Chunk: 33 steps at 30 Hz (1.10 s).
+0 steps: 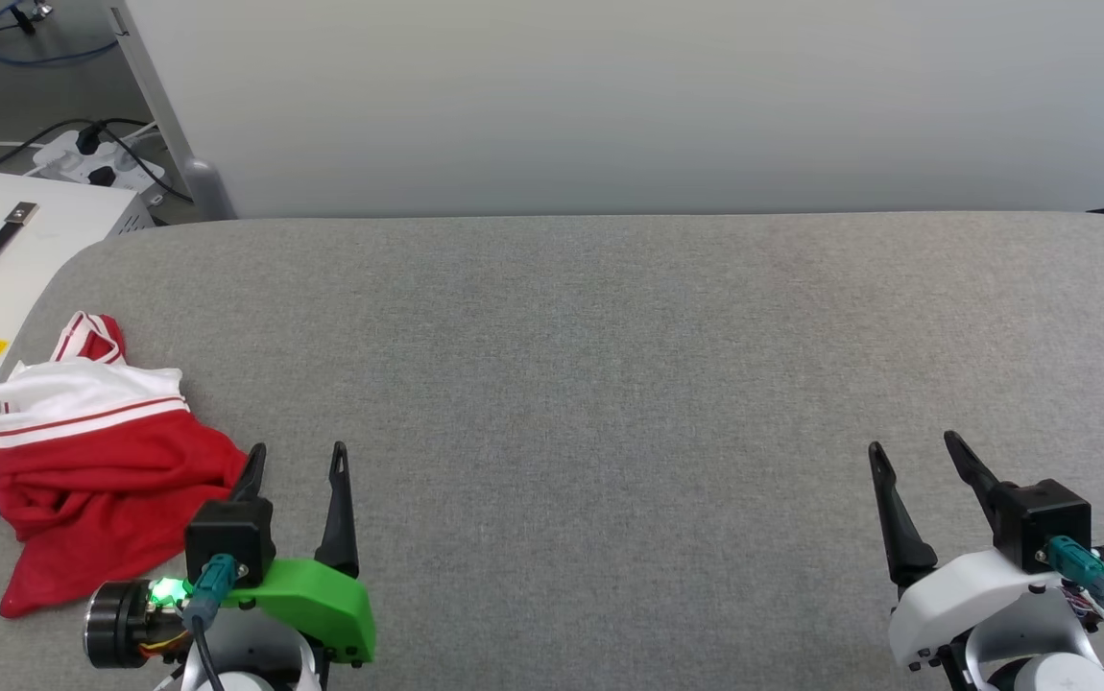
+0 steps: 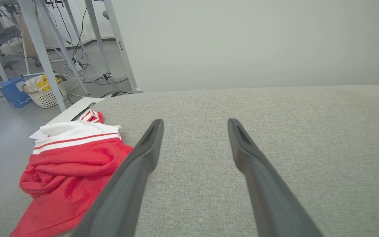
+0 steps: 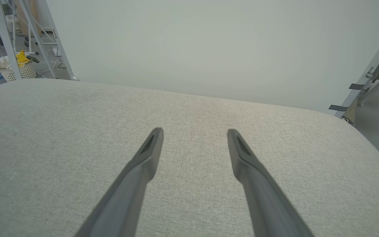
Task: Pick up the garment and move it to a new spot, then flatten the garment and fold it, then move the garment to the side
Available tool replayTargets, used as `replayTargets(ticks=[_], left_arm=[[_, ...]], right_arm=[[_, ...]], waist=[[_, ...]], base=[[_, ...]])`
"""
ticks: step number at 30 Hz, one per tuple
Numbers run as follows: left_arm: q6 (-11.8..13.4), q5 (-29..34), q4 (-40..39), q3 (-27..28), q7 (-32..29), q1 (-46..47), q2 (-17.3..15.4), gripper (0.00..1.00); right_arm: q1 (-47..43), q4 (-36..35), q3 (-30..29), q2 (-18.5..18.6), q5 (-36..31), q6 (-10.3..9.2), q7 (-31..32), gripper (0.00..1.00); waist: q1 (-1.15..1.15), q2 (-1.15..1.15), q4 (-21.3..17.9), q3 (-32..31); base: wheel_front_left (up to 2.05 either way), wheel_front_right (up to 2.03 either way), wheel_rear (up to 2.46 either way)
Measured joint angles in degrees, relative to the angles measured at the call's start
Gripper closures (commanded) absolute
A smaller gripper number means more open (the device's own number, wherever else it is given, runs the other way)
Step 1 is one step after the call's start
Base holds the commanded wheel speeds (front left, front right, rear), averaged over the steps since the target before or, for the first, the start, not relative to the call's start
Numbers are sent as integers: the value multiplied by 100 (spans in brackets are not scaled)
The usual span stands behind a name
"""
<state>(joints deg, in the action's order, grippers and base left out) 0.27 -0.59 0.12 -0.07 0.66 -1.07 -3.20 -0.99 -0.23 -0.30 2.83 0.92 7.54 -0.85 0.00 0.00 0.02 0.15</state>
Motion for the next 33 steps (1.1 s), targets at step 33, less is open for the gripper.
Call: replayTargets(ticks=[33], left_arm=[[107,-142,-38,-99,401,0,0,0]], right_arm=[[-23,-140,-69,-1,441,0,-397,0]], waist=[[0,0,11,18]], base=[[0,0,0]])
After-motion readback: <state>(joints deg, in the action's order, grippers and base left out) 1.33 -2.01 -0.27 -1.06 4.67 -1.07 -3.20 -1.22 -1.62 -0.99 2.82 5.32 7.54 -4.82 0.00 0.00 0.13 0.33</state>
